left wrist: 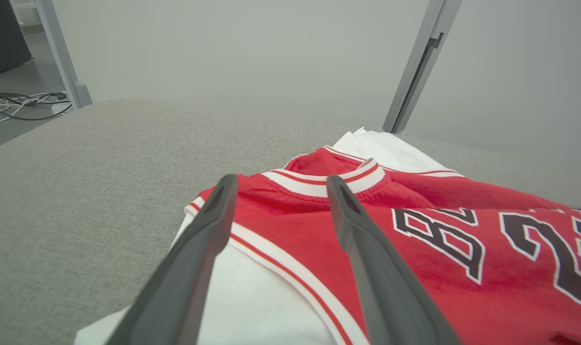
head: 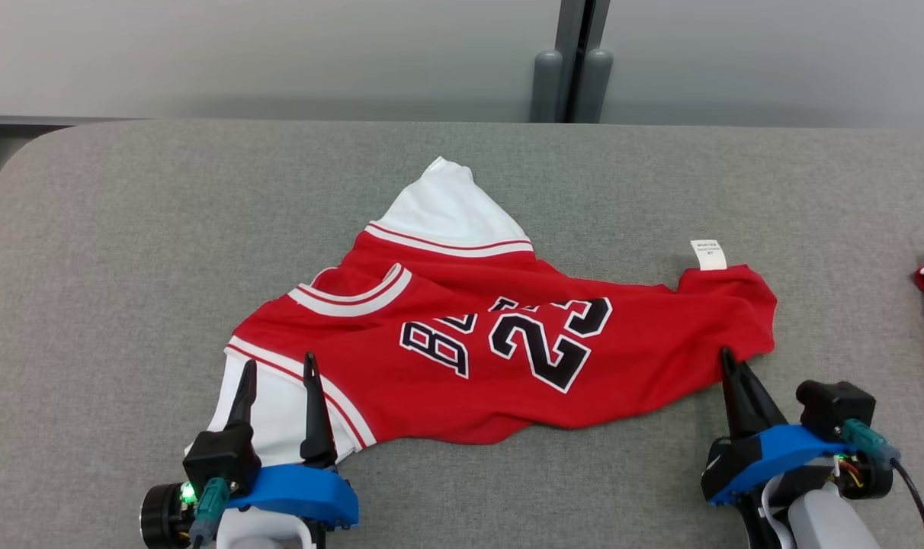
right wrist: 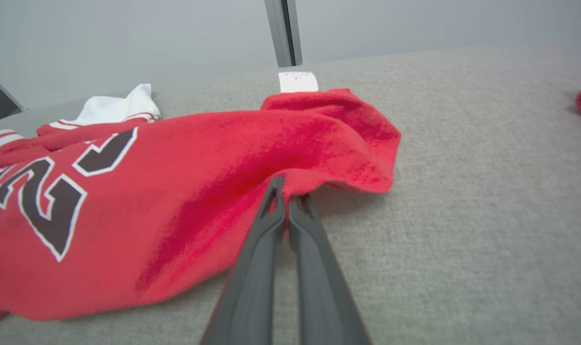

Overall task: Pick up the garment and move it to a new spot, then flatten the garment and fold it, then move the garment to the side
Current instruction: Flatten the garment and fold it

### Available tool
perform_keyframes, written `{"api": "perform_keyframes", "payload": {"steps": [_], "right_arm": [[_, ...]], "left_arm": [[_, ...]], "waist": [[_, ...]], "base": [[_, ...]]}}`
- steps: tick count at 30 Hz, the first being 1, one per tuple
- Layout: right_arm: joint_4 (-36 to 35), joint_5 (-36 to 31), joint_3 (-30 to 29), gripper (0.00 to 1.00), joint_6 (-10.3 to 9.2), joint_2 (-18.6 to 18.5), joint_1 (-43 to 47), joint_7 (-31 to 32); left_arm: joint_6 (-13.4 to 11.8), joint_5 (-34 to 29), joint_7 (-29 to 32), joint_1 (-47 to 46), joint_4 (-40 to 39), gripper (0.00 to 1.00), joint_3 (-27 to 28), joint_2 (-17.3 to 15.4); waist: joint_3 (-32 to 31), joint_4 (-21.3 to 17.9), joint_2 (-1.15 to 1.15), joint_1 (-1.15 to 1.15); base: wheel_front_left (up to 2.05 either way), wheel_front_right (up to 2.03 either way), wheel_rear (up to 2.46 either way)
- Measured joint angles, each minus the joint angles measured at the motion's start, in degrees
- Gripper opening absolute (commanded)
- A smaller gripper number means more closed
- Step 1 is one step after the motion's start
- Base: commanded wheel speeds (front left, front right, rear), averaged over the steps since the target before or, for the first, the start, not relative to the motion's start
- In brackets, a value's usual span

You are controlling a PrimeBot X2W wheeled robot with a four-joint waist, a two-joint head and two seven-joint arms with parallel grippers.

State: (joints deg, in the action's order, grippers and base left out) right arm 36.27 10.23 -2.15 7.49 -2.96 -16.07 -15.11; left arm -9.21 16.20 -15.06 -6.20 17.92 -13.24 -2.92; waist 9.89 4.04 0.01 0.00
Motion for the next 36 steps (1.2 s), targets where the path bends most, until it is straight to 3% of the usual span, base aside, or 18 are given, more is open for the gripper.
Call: {"api": "perform_keyframes", "payload": {"steps": [6, 11, 15, 19, 30, 31, 32, 33, 36], "right_arm": [[-12.8, 7.1, 4.9, 0.00, 0.00, -0.7, 0.1, 0.1], [-21.5, 10.6, 8.6, 0.00, 0.00, -4.3, -1.7, 0.1], [-24.4, 11.4, 10.3, 0.00, 0.00, -6.8, -5.8, 0.1], [-20.6, 10.2, 10.9, 0.00, 0.00, -10.0, -10.8, 0.1], [1.2, 2.0, 6.9, 0.00, 0.00, -16.9, -27.0, 0.1], [3.2, 1.2, 6.0, 0.07, 0.00, -17.1, -28.2, 0.1], [5.5, 0.4, 5.3, 0.86, 0.00, -17.2, -29.4, 0.1], [8.2, -0.5, 5.2, 1.00, 0.00, -17.2, -30.5, 0.1], [14.7, -1.7, 4.3, 1.00, 0.00, -16.8, -32.5, 0.3]], "left_arm": [[0.6, 0.0, 0.0, 1.3, 0.3, 1.00, 0.2, 0.0], [1.0, 0.5, 0.0, 1.4, 0.3, 1.00, -0.6, 0.0], [0.9, 1.2, 0.0, 1.3, -0.1, 1.00, -2.2, 0.0], [0.5, 2.0, 0.0, 0.1, -0.2, 1.00, -4.2, 0.0], [-0.9, 3.7, 0.0, -4.6, -1.4, 1.00, -9.9, 0.0], [-1.0, 3.9, 0.0, -4.9, -1.5, 1.00, -10.3, 0.0], [-1.2, 4.0, 0.0, -5.2, -1.7, 1.00, -10.7, 0.0], [-1.4, 4.0, 0.0, -5.5, -1.7, 1.00, -11.2, 0.0], [-1.9, 4.1, 0.0, -5.7, -1.9, 1.00, -11.7, 0.0]], "waist": [[-2.0, -1.8, 0.00, -0.01], [-2.8, -3.0, -0.01, -0.01], [-1.7, -2.4, 0.00, 0.00], [0.1, -0.7, -0.01, -0.01], [7.3, 7.4, 0.00, 0.01], [8.0, 8.2, 0.00, 0.01], [8.6, 8.9, 0.00, 0.01], [9.2, 9.7, 0.00, 0.01], [10.7, 11.3, 0.01, 0.01]], "base": [[0.00, 0.00, 0.00], [0.00, 0.00, 0.00], [0.00, 0.00, 0.00], [0.00, 0.00, 0.00], [0.00, 0.00, 0.00], [0.00, 0.00, 0.00], [0.00, 0.00, 0.00], [0.00, 0.00, 0.00], [0.00, 0.00, 0.00]]}}
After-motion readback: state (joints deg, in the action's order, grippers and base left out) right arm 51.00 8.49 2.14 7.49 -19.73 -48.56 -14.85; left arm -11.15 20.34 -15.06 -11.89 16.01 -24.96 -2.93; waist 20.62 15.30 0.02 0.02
